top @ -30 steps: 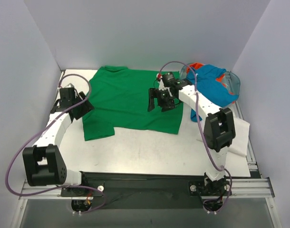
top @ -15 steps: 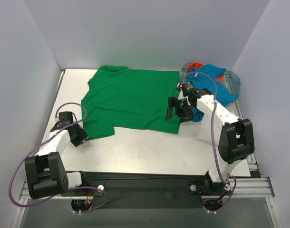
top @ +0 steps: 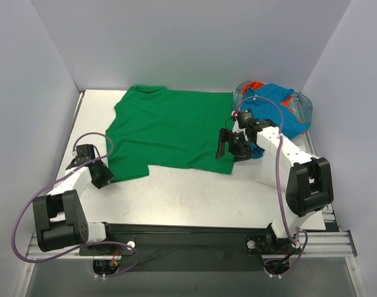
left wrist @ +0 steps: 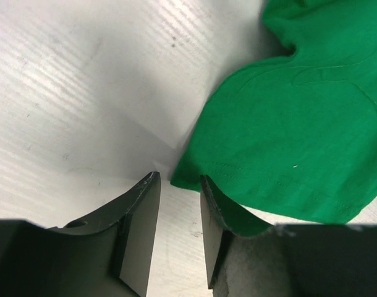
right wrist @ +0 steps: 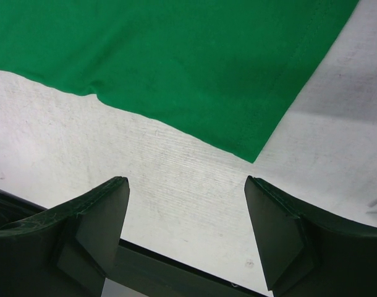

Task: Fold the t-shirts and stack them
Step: Grap the side of the flattened tshirt closest away from the robot with both arms

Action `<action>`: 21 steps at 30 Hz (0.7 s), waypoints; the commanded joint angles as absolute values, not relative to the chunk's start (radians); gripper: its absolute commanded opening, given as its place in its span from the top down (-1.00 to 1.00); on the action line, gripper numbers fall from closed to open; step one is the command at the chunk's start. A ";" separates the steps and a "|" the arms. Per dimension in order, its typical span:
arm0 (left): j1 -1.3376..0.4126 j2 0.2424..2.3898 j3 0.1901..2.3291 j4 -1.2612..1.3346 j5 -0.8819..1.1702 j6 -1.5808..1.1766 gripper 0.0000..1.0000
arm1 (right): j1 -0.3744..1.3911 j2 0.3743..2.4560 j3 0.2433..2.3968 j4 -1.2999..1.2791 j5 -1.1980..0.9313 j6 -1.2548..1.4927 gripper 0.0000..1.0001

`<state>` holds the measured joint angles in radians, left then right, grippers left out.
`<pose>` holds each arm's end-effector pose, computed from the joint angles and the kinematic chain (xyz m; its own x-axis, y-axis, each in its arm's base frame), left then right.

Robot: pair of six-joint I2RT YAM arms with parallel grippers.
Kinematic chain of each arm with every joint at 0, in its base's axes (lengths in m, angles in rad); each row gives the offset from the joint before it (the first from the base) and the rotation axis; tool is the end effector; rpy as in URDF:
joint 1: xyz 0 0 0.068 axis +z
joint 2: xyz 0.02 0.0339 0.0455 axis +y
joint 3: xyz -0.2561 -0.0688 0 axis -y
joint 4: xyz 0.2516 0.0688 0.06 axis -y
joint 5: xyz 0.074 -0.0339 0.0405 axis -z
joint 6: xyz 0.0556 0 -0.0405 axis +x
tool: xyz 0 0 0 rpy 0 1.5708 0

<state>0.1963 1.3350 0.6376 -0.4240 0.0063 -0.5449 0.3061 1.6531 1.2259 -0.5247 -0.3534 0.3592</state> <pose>0.2432 0.0480 0.1302 -0.6558 -0.6589 -0.3686 -0.6224 0.7481 -0.2300 0.3452 0.1293 0.2163 -0.8938 0.0634 -0.4440 -0.1709 0.8671 0.4678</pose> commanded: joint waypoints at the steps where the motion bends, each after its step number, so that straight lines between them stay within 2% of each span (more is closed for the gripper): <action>1: 0.201 1.364 0.643 -0.364 0.040 -0.520 0.17 | 0.298 1.608 1.198 -0.545 -0.322 0.362 -0.54; 6: 0.202 1.385 0.629 -0.345 0.066 -0.515 0.34 | 0.299 1.614 1.140 -0.543 -0.287 0.348 -0.53; 11: 0.201 1.382 0.611 -0.341 0.097 -0.511 0.62 | 0.298 1.624 1.094 -0.535 -0.252 0.347 -0.51; 14: 0.202 1.371 0.598 -0.342 0.104 -0.512 0.73 | 0.298 1.644 1.074 -0.529 -0.235 0.347 -0.46; 18: 0.204 1.358 0.597 -0.354 0.109 -0.514 1.00 | 0.299 1.666 1.057 -0.523 -0.216 0.348 -0.33; 21: 0.216 1.333 0.597 -0.371 0.107 -0.515 1.00 | 0.298 1.687 1.055 -0.505 -0.187 0.350 -0.24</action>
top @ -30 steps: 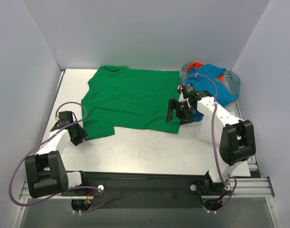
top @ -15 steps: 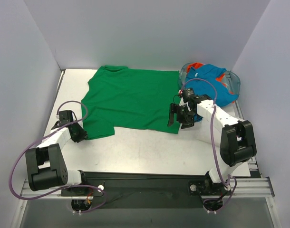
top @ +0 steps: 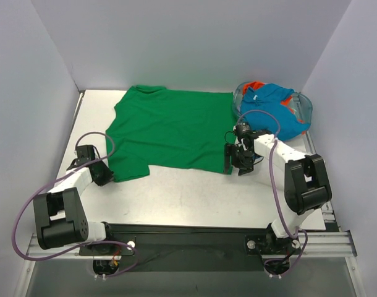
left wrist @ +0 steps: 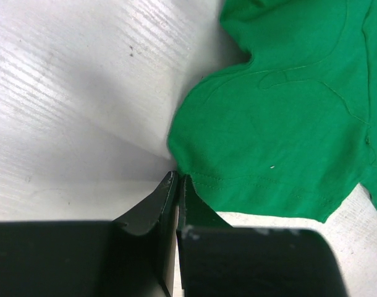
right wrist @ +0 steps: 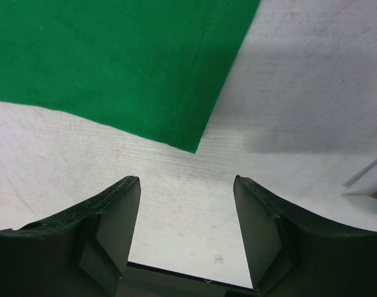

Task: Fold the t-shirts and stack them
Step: Grap the side of the flattened tshirt closest away from the robot with both arms

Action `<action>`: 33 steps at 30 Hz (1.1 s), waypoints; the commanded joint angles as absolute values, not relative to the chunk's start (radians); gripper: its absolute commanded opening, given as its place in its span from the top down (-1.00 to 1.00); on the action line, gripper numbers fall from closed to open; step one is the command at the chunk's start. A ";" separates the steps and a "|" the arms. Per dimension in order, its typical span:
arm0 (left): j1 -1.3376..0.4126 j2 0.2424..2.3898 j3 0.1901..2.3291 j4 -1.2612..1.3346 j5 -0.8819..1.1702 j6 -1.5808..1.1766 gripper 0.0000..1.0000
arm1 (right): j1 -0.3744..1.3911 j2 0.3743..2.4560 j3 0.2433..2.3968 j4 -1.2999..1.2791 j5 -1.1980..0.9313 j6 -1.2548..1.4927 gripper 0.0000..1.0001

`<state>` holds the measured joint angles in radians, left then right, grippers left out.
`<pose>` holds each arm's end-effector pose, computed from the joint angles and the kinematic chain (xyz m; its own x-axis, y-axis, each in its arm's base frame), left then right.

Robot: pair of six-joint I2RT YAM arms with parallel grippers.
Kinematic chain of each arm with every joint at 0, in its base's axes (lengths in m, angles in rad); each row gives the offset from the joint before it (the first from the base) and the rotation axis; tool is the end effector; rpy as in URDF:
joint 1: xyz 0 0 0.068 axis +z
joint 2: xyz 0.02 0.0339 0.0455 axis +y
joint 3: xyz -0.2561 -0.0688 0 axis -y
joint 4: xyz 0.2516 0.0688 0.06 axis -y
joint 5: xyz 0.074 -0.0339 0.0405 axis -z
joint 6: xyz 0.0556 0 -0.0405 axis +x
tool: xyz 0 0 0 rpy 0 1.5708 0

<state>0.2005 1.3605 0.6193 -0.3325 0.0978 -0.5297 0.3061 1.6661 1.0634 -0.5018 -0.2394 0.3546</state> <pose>0.2503 0.0453 0.1247 -0.6662 -0.6485 -0.3682 -0.5669 0.7612 -0.3150 0.3233 0.1160 0.1609 -0.9357 0.0581 -0.3481 -0.0741 0.9320 0.3547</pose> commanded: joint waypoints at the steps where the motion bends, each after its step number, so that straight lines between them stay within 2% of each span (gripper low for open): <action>1: 0.222 1.327 0.597 -0.374 0.109 -0.517 1.00 | 0.296 1.692 1.055 -0.500 -0.183 0.350 -0.22; 8: 0.256 1.287 0.577 -0.397 0.114 -0.512 1.00 | 0.287 1.752 1.080 -0.477 -0.172 0.351 0.00; 21: 0.282 1.256 0.565 -0.414 0.124 -0.509 1.00 | 0.287 1.795 1.080 -0.477 -0.221 0.339 0.27; 25: 0.290 1.250 0.571 -0.426 0.132 -0.514 1.00 | 0.288 1.822 1.092 -0.483 -0.255 0.330 0.54; 26: 0.293 1.247 0.571 -0.429 0.135 -0.517 1.00 | 0.290 1.824 1.094 -0.486 -0.256 0.330 0.72; 29: 0.307 1.223 0.572 -0.448 0.155 -0.541 1.00 | 0.288 1.825 1.098 -0.511 -0.259 0.322 1.00; 33: 0.325 1.158 0.568 -0.482 0.193 -0.607 1.00 | 0.287 1.806 1.098 -0.584 -0.262 0.327 1.00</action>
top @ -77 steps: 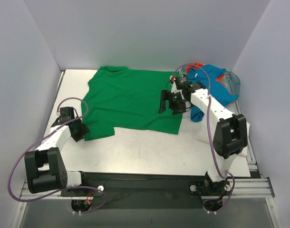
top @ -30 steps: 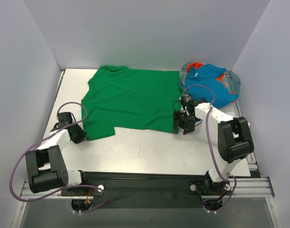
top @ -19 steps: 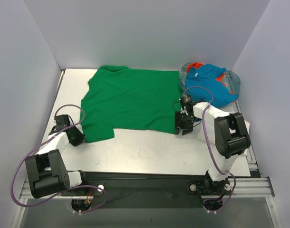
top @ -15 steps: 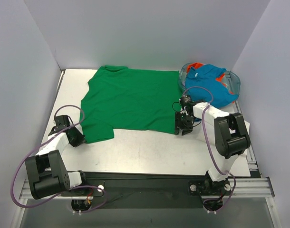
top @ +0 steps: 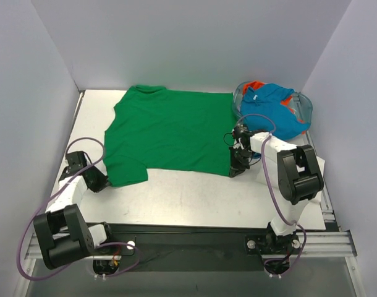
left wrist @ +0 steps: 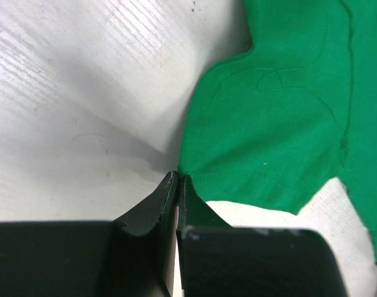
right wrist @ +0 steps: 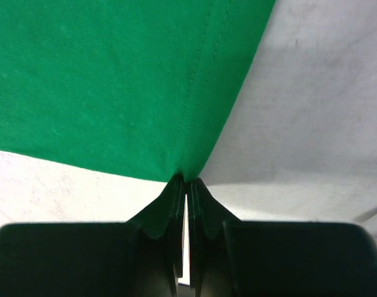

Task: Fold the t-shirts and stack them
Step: Grap the side of the flattened tshirt closest away from the robot with both arms

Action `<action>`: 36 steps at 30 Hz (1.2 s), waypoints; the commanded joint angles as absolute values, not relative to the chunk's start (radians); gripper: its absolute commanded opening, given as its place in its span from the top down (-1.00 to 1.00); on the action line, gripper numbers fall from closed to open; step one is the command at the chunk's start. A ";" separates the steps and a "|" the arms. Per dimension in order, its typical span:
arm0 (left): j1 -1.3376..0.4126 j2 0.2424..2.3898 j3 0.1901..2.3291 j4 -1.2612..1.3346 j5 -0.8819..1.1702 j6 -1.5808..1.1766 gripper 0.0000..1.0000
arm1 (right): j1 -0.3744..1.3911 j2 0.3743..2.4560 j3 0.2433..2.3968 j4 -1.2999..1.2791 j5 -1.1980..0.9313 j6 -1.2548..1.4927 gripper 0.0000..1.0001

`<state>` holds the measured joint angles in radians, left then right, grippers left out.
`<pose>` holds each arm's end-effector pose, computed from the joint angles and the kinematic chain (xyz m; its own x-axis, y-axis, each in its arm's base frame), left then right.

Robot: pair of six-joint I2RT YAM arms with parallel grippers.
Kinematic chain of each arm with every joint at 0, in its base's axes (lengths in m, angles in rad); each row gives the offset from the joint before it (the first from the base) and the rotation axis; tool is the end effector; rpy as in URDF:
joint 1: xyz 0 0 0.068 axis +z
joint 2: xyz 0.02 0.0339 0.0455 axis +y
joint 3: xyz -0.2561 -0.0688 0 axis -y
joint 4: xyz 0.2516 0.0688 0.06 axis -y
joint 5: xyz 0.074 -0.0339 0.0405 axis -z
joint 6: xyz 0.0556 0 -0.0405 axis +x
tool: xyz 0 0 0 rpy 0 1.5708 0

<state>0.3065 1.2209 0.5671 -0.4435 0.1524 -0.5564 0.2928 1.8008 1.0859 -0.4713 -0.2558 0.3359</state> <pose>0.2192 0.0605 0.1339 -0.5979 -0.7367 -0.3159 -0.6453 0.6761 -0.3556 0.3365 0.1161 0.1248 -0.9599 0.0437 -0.2769 -0.0569 0.9368 0.3451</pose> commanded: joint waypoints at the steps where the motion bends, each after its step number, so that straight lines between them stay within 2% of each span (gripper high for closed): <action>1: 0.331 1.144 0.566 -0.495 0.198 -0.621 1.00 | 0.287 1.798 1.097 -0.600 -0.264 0.328 1.00; 14: 0.336 0.922 0.590 -0.727 0.180 -0.736 1.00 | 0.295 1.697 1.054 -0.778 -0.314 0.341 1.00; 30: 0.341 0.608 0.798 -1.238 0.068 -0.586 1.00 | 0.350 1.577 0.957 -0.891 -0.311 0.380 1.00; 36: 0.337 0.615 0.799 -1.226 0.120 -0.552 1.00 | 0.357 1.520 0.972 -0.945 -0.304 0.403 1.00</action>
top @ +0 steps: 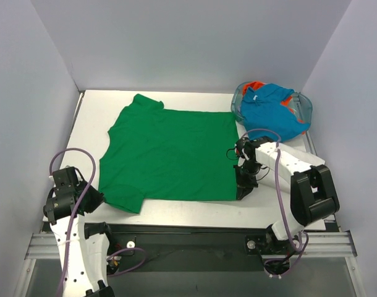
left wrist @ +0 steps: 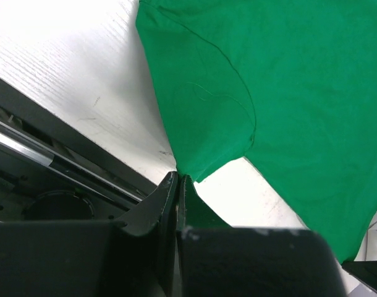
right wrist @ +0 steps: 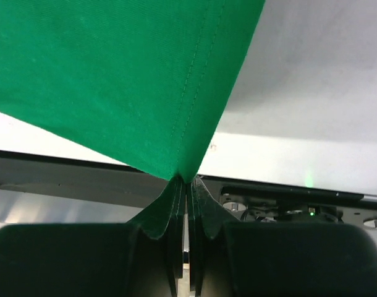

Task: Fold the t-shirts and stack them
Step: Grap the side of the flattened tshirt closest away from the robot with both arms, then fold the flattened tshirt in 1/3 of the way

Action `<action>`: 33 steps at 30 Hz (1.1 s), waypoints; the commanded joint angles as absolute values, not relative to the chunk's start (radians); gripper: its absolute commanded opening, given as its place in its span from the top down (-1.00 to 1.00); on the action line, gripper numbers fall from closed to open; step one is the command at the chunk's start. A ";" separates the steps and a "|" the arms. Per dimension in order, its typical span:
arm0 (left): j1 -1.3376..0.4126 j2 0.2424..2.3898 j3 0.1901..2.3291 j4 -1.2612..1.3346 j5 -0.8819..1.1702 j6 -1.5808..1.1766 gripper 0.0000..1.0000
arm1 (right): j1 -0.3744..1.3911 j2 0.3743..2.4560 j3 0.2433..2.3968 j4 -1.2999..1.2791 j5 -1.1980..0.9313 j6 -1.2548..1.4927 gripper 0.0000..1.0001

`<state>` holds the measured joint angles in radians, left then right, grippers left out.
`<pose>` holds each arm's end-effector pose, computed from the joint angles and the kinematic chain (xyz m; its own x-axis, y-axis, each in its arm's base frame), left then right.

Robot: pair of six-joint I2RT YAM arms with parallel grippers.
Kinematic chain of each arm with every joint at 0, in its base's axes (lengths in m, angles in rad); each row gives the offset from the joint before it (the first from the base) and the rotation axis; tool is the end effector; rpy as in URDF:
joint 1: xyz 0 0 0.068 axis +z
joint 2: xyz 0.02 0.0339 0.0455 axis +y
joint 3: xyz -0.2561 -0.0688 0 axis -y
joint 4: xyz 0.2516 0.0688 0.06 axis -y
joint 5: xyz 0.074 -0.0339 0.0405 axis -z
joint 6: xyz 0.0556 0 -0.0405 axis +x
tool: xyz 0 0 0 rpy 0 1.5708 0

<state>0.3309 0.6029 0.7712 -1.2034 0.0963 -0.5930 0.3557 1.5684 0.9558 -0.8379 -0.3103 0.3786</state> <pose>0.1087 0.0317 0.2488 -0.5196 -0.7667 -0.3771 -0.6842 0.6377 -0.3538 0.2518 0.1117 0.1480 -1.0000 0.0040 0.0005 0.0039 0.9454 0.3260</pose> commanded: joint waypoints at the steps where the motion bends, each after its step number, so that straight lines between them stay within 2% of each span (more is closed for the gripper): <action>1: 0.337 0.626 0.799 -1.212 0.126 -0.551 1.00 | 0.356 1.517 0.985 -0.949 -0.299 0.406 1.00; 9: 0.324 0.801 0.850 -1.027 0.189 -0.508 1.00 | 0.336 1.629 1.146 -0.974 -0.278 0.396 1.00; 17: 0.160 1.023 0.949 -0.861 0.140 -0.522 1.00 | 0.308 1.750 1.288 -1.002 -0.264 0.391 1.00; 25: 0.072 1.245 1.124 -0.759 0.104 -0.515 1.00 | 0.261 1.835 1.391 -1.015 -0.270 0.397 1.00; 33: 0.055 1.502 1.360 -0.723 0.183 -0.453 1.00 | 0.199 1.922 1.514 -1.020 -0.305 0.413 1.00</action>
